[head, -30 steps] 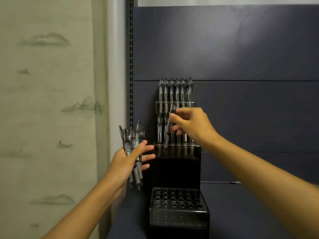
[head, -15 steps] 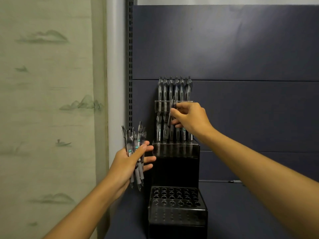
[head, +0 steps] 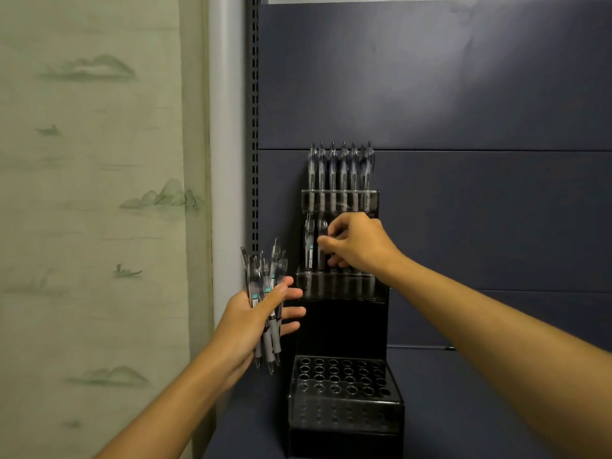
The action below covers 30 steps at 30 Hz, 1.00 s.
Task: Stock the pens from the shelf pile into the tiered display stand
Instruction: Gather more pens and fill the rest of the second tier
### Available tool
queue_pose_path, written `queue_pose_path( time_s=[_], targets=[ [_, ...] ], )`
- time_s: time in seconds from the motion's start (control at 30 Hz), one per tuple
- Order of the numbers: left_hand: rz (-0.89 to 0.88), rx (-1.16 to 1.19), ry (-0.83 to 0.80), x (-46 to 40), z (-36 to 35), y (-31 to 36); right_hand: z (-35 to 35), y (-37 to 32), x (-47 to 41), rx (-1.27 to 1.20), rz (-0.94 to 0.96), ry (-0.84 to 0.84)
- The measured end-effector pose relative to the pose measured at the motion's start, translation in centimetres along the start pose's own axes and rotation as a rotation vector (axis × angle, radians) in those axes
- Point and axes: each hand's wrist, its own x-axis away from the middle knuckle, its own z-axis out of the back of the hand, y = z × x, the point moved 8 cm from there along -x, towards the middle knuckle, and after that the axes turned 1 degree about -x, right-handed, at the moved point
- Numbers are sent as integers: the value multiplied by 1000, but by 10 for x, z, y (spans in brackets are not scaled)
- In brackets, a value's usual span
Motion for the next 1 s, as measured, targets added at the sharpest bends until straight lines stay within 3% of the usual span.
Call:
queue_pose_path(
  time_s=[0.37, 0.57, 0.73, 1.0],
  targets=[
    [-14, 3, -39, 0, -6, 5, 7, 4, 15, -14, 16, 12],
    [-25, 35, -78, -5, -25, 15, -2, -15, 36, -159, 120, -118],
    [-40, -23, -138, -3, -43, 17, -9, -19, 43, -121, 143, -162],
    [-32, -7, -136, -6, -39, 6, 13, -15, 34, -305, 45, -39]
  ],
)
